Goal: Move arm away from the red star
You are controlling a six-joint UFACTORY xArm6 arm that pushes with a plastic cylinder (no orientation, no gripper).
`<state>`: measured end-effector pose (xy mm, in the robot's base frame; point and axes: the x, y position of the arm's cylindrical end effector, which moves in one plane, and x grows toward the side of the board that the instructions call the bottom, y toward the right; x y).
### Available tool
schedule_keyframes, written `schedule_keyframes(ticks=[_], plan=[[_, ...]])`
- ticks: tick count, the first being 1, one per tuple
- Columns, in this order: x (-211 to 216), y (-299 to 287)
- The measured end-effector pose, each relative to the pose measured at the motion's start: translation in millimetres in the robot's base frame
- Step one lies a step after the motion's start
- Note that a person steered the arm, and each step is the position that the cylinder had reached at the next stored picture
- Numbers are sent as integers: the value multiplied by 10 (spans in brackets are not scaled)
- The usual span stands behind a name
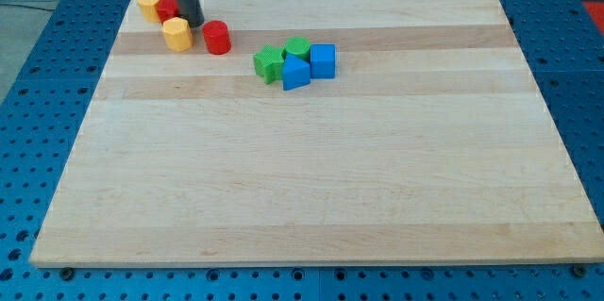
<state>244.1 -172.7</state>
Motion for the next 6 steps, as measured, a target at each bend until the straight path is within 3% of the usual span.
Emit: schedule_keyframes(ticks=[2,5,6], plan=[[14,906],[725,861],[963,509]])
